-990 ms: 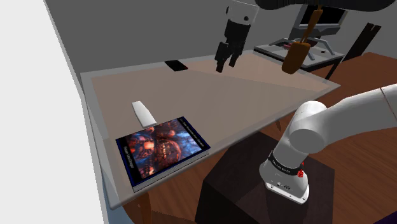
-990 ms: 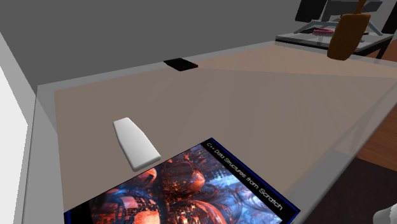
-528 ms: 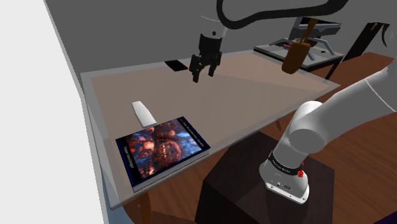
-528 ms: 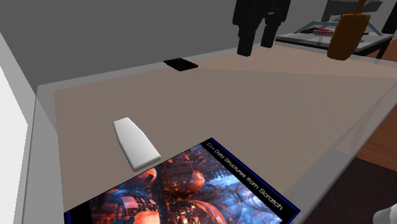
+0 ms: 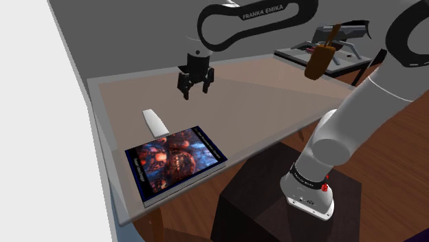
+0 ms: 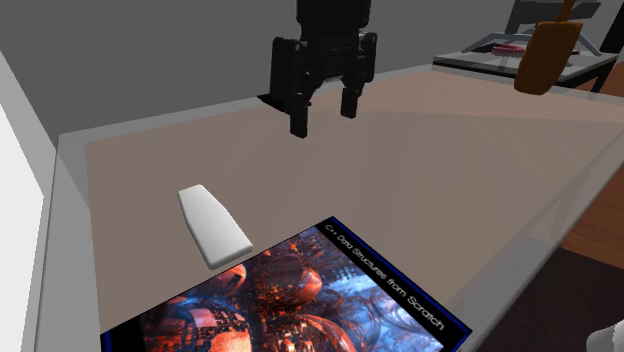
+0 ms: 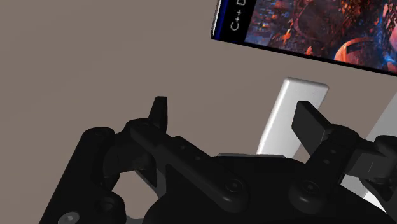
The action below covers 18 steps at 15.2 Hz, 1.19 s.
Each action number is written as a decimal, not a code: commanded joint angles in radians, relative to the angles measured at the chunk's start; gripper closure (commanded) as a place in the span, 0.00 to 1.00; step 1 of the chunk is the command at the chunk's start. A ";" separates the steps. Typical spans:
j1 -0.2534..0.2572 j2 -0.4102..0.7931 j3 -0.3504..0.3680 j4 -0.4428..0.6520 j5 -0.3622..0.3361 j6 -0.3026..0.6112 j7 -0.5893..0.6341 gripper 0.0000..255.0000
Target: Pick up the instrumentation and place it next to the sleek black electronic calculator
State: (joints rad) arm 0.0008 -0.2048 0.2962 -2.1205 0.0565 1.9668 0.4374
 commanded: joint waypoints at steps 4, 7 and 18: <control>0.007 0.200 0.039 0.130 -0.063 0.048 0.119 0.00; 0.022 0.326 0.049 0.223 -0.110 0.062 0.186 0.00; 0.126 0.764 0.013 0.644 -0.236 0.030 0.352 0.00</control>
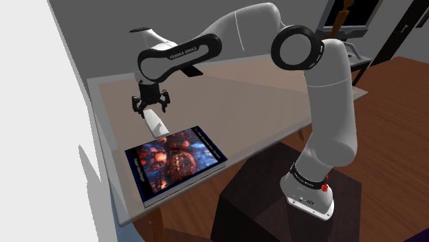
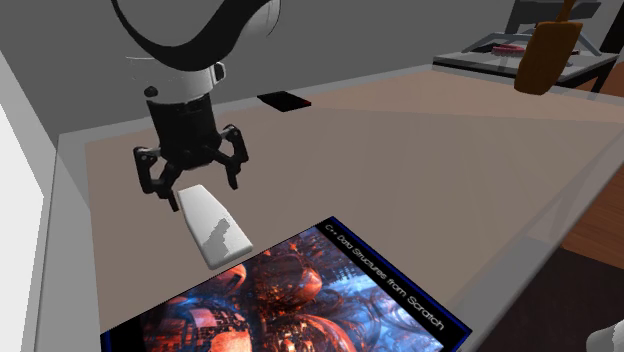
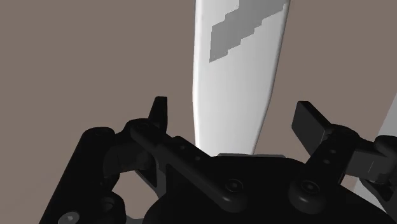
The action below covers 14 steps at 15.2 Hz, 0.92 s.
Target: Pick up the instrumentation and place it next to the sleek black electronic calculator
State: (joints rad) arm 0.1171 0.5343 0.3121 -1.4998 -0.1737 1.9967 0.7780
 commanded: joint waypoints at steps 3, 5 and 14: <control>0.011 0.039 -0.006 0.004 -0.011 0.033 0.015 0.00; 0.011 0.049 -0.008 -0.007 -0.014 0.054 0.017 0.00; 0.012 0.058 -0.010 -0.016 -0.017 0.070 0.019 0.00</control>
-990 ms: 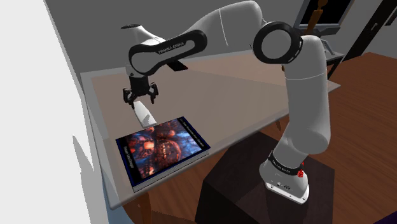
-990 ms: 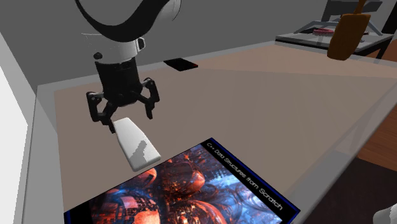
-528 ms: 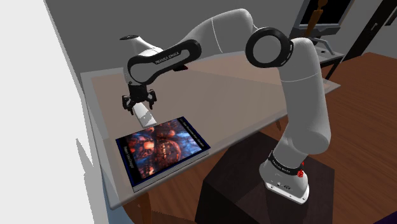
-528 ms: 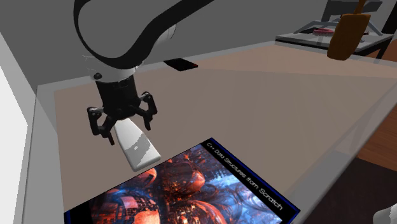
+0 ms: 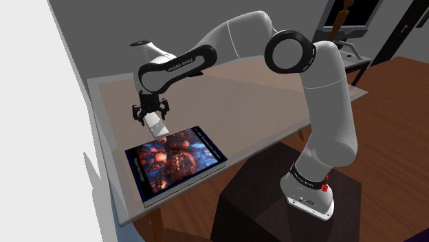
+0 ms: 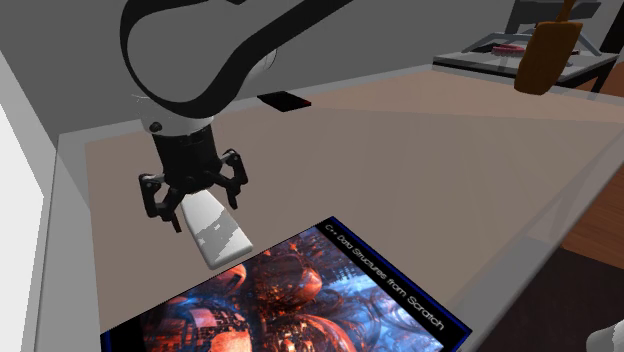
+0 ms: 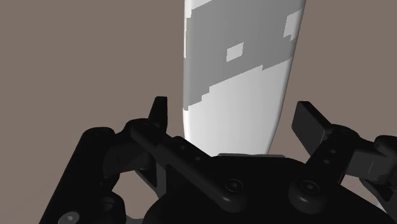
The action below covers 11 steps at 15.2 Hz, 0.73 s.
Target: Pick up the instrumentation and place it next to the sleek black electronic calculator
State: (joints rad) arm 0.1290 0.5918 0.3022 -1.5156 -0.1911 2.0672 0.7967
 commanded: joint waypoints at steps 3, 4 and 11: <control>0.000 0.000 0.000 0.000 0.000 0.000 0.000 1.00; 0.000 0.000 0.000 0.000 0.000 0.000 0.000 1.00; 0.000 0.000 0.000 0.000 0.000 0.000 0.000 1.00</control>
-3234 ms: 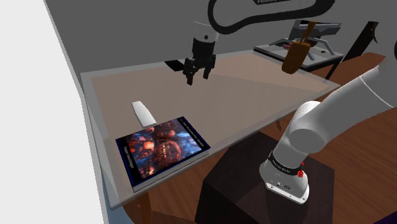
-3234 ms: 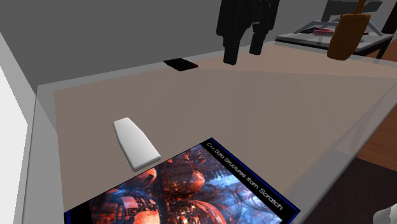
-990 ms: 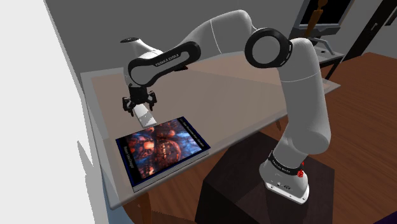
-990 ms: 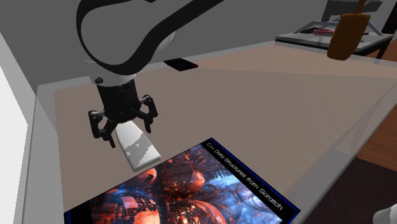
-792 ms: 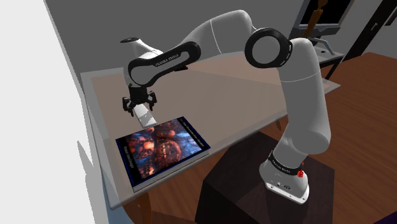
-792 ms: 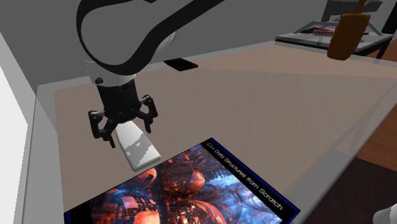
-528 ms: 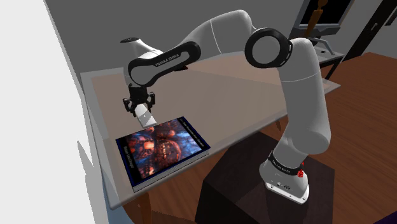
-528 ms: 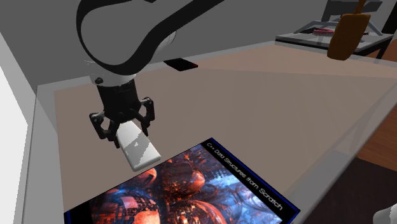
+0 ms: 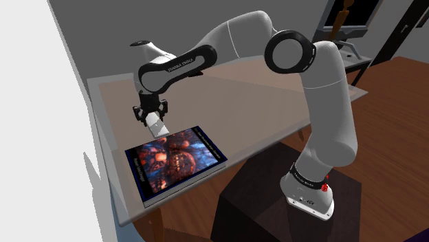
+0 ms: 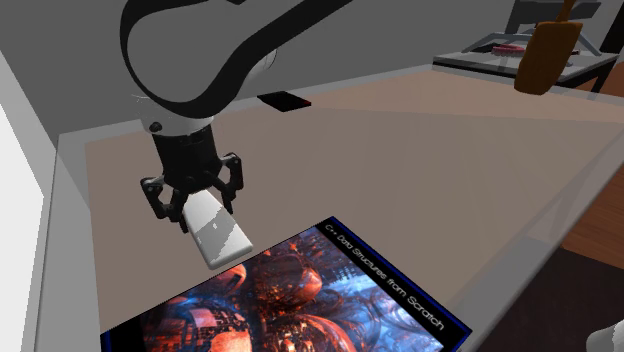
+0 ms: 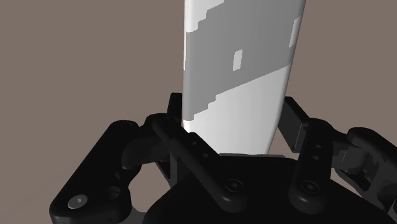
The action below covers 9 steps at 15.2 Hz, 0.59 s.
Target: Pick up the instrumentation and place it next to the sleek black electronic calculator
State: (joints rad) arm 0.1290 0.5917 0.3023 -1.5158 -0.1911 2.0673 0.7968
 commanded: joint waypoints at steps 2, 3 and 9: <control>-0.001 -0.011 0.002 0.010 0.004 -0.021 -0.002 1.00; -0.001 -0.016 0.003 0.016 0.006 -0.031 -0.004 1.00; -0.002 -0.044 0.009 0.054 0.016 -0.097 -0.010 1.00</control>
State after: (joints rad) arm 0.1267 0.5506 0.3109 -1.4714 -0.1767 1.9834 0.7881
